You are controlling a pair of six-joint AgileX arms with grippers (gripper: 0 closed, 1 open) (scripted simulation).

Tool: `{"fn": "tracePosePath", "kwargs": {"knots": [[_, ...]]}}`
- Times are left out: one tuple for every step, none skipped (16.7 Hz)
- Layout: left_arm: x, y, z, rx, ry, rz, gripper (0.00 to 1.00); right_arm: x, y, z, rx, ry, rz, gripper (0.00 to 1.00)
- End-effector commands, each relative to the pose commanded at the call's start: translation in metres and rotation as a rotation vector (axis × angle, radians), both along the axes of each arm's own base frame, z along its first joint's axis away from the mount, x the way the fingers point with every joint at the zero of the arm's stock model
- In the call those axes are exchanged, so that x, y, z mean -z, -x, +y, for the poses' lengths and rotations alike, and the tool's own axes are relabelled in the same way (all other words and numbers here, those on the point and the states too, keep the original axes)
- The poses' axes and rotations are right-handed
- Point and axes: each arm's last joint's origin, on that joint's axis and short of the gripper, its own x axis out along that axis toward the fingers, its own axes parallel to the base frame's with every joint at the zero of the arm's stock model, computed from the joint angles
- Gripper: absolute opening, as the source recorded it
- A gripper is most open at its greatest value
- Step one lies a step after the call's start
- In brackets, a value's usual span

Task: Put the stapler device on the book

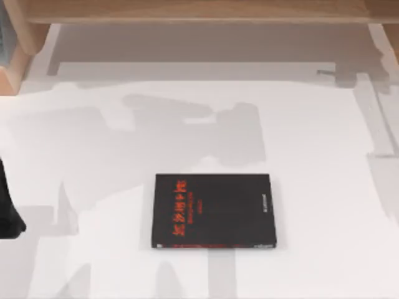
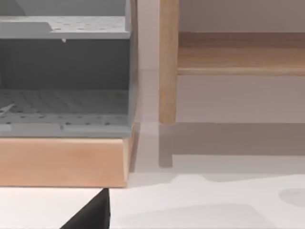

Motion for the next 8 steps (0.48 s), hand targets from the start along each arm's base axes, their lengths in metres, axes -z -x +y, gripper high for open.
{"fn": "tracePosePath", "kwargs": {"knots": [[0.000, 0.000, 0.000, 0.000, 0.000, 0.000, 1.00, 0.003, 0.005, 0.025, -0.014, -0.020, 0.011, 0.00], [0.000, 0.000, 0.000, 0.000, 0.000, 0.000, 1.00, 0.008, 0.010, 0.050, -0.033, -0.038, 0.024, 0.00], [0.000, 0.000, 0.000, 0.000, 0.000, 0.000, 1.00, 0.014, 0.015, 0.076, -0.056, -0.054, 0.037, 0.00], [0.000, 0.000, 0.000, 0.000, 0.000, 0.000, 1.00, 0.020, 0.022, 0.101, -0.082, -0.067, 0.051, 0.00], [0.000, 0.000, 0.000, 0.000, 0.000, 0.000, 1.00, 0.028, 0.029, 0.127, -0.110, -0.078, 0.065, 0.00], [0.000, 0.000, 0.000, 0.000, 0.000, 0.000, 1.00, 0.037, 0.037, 0.151, -0.138, -0.086, 0.081, 0.00], [0.000, 0.000, 0.000, 0.000, 0.000, 0.000, 1.00, 0.048, 0.045, 0.173, -0.163, -0.089, 0.099, 0.00], [0.000, 0.000, 0.000, 0.000, 0.000, 0.000, 1.00, 0.059, 0.054, 0.194, -0.184, -0.088, 0.120, 0.00]]}}
